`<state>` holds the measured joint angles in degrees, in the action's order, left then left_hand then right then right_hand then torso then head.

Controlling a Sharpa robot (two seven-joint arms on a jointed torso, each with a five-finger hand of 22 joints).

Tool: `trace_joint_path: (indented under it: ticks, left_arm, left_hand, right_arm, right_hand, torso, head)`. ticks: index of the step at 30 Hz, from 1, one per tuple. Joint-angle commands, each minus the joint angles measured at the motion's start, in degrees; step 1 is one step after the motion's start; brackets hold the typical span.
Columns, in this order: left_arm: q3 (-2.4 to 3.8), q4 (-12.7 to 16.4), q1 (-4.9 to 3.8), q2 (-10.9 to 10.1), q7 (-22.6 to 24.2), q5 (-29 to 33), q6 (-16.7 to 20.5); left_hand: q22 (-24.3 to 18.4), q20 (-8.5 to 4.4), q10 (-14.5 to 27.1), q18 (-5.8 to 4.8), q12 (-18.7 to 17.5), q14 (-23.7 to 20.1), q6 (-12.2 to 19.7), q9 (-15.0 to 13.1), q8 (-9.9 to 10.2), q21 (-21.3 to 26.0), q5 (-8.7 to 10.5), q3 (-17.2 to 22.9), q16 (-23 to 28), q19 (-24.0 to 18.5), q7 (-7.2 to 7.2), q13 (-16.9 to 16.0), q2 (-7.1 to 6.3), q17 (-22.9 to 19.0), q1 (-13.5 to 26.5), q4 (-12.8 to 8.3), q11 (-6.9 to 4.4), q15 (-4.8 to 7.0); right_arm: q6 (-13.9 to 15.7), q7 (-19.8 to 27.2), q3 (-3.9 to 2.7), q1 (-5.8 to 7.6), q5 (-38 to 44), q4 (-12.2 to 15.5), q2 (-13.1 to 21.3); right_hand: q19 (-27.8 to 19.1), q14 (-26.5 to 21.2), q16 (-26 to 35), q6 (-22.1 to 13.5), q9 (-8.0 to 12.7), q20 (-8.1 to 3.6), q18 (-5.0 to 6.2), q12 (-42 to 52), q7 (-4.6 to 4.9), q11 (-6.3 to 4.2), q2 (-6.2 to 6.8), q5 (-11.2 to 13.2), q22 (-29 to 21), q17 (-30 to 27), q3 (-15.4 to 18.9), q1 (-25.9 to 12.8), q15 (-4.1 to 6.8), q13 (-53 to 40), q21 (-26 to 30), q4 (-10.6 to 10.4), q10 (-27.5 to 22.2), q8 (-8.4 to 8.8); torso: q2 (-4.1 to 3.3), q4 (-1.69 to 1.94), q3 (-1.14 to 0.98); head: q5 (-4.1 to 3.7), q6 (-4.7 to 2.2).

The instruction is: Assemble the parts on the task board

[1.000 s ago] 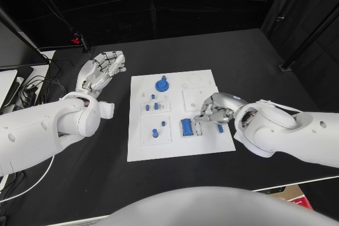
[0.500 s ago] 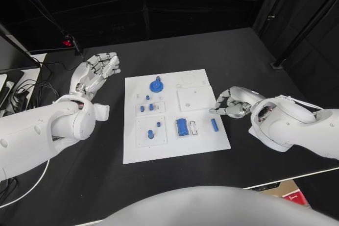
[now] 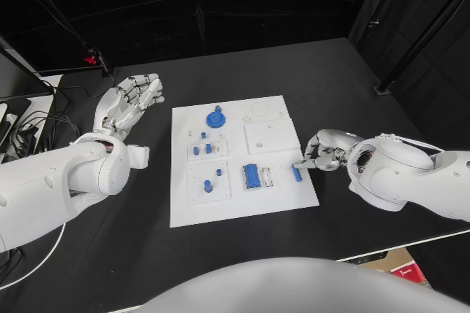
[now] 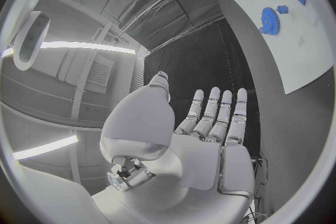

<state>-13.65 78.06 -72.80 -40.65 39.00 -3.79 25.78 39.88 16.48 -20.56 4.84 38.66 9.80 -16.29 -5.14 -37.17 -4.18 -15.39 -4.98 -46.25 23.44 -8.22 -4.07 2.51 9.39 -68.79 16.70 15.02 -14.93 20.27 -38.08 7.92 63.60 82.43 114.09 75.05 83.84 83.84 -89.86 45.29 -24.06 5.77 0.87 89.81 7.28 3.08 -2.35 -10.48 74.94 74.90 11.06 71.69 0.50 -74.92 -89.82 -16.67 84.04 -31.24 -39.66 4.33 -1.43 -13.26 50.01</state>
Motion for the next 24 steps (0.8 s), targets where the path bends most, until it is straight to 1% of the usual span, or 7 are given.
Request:
trace_joint_path:
  ticks: [1, 7, 9, 12, 14, 17, 24]
  left_arm:
    - [0.06, 0.02, -0.08, -0.03, 3.12, 0.02, -0.29]
    - [0.06, -0.08, -0.07, 0.03, 3.10, 0.02, -0.35]
    - [0.06, -0.09, -0.07, 0.06, 3.10, 0.02, -0.37]
    - [0.06, -0.07, -0.07, 0.10, 3.09, 0.02, -0.43]
    - [0.06, 0.00, -0.07, 0.06, 3.07, 0.02, -0.43]
    - [0.06, 0.08, -0.07, -0.04, 3.08, 0.02, -0.40]
    - [0.06, 0.22, -0.07, -0.23, 3.07, 0.02, -0.34]
  left_hand:
    - [-0.05, 0.17, 0.46, 0.04, 0.38, -0.31, 0.50, 0.06, -0.35, -0.27, -0.33, -0.35, -0.31, -0.09, -8.78, 0.08, 0.69, -0.08, -0.02, 0.01, -0.04, -0.08]
    - [-0.05, 0.17, 0.46, 0.04, 0.38, -0.31, 0.50, 0.06, -0.35, -0.27, -0.33, -0.35, -0.31, -0.09, -8.78, 0.08, 0.69, -0.08, -0.02, 0.01, -0.04, -0.08]
    - [-0.05, 0.17, 0.46, 0.04, 0.38, -0.31, 0.50, 0.06, -0.35, -0.27, -0.33, -0.35, -0.31, -0.09, -8.78, 0.08, 0.69, -0.08, -0.02, 0.01, -0.04, -0.08]
    - [-0.07, 0.17, 0.48, 0.04, 0.41, -0.32, 0.52, 0.08, -0.37, -0.27, -0.37, -0.39, -0.34, -0.10, -8.79, 0.09, 0.72, -0.13, -0.04, 0.00, -0.04, -0.08]
    - [-0.16, 0.17, 0.48, 0.04, 0.42, -0.32, 0.52, 0.09, -0.38, -0.26, -0.38, -0.39, -0.35, -0.16, -8.79, 0.09, 0.73, -0.13, -0.05, 0.00, -0.04, -0.08]
    - [-0.16, 0.17, 0.48, 0.04, 0.42, -0.32, 0.52, 0.09, -0.38, -0.26, -0.38, -0.39, -0.35, -0.16, -8.79, 0.09, 0.73, -0.13, -0.05, 0.00, -0.04, -0.08]
    - [-0.16, 0.17, 0.48, 0.04, 0.42, -0.32, 0.52, 0.09, -0.38, -0.26, -0.38, -0.39, -0.35, -0.16, -8.79, 0.09, 0.73, -0.13, -0.05, 0.00, -0.04, -0.08]
  right_arm:
    - [-4.24, -2.57, 0.06, -0.03, 1.03, 0.20, -0.19]
    - [-5.37, -2.80, 0.11, -0.11, 1.06, -0.23, -1.18]
    - [-5.73, -2.84, 0.12, -0.24, 1.06, -0.44, -1.71]
    - [-6.61, -3.10, 0.13, -0.43, 1.07, -0.75, -2.39]
    - [-7.36, -3.31, 0.14, -0.50, 1.07, -1.01, -2.85]
    - [-8.16, -3.57, 0.14, -0.58, 1.06, -1.30, -3.43]
    - [-9.87, -4.34, 0.14, -0.69, 1.04, -1.81, -4.62]
  right_hand:
    - [6.16, 6.16, -0.14, 0.06, 0.30, 0.37, -0.87, 0.19, 0.11, 0.41, -0.21, -0.20, 15.06, 15.10, 0.29, -0.72, -0.37, -15.08, -0.18, -0.01, 5.96, -0.04]
    - [6.16, 6.16, -0.14, 0.70, 0.44, 0.42, -0.87, 0.19, -0.01, 0.35, -0.47, -0.15, 15.06, 15.10, 0.40, -0.87, -0.41, -15.08, -0.18, 0.03, 5.96, -0.51]
    - [6.16, 6.16, -0.14, 0.79, 0.45, 0.42, -0.87, 0.19, -0.04, 0.33, -0.51, -0.15, 15.06, 15.10, 0.40, -0.84, -0.41, -15.08, -0.18, 0.05, 5.96, -0.58]
    - [6.16, 6.16, -0.14, 0.92, 0.51, 0.43, -0.87, 0.19, -0.08, 0.29, -0.65, -0.17, 15.06, 15.10, 0.34, -0.67, -0.40, -15.08, -0.18, 0.12, 5.96, -0.70]
    - [6.16, 6.16, -0.14, 0.95, 0.55, 0.43, -0.87, 0.19, -0.10, 0.27, -0.74, -0.20, 15.06, 15.10, 0.31, -0.55, -0.40, -15.08, -0.18, 0.15, 5.96, -0.75]
    - [6.16, 6.16, -0.14, 0.95, 0.65, 0.44, -0.87, 0.19, -0.13, 0.25, -0.91, -0.27, 15.06, 15.10, 0.23, -0.25, -0.39, -15.08, -0.18, 0.23, 5.96, -0.82]
    - [6.16, 6.16, -0.14, 0.79, 1.15, 0.44, -0.87, 0.19, -0.18, 0.20, -1.50, -0.39, 15.06, 15.10, -0.20, 1.59, -0.38, -15.08, -0.18, 0.58, 5.96, -1.06]
  torso:
    - [-0.05, 0.00, -0.01]
    - [0.03, 0.03, 0.00]
    - [-0.01, 0.02, 0.01]
    - [-0.04, 0.10, -0.08]
    - [-0.02, 0.13, -0.05]
    - [0.02, 0.02, 0.03]
    - [-0.02, 0.00, -0.02]
  head:
    - [0.10, -0.01]
    - [0.03, -0.01]
    - [0.16, -0.01]
    - [0.27, -0.01]
    - [0.26, -0.01]
    - [0.40, -0.01]
    - [0.39, -0.01]
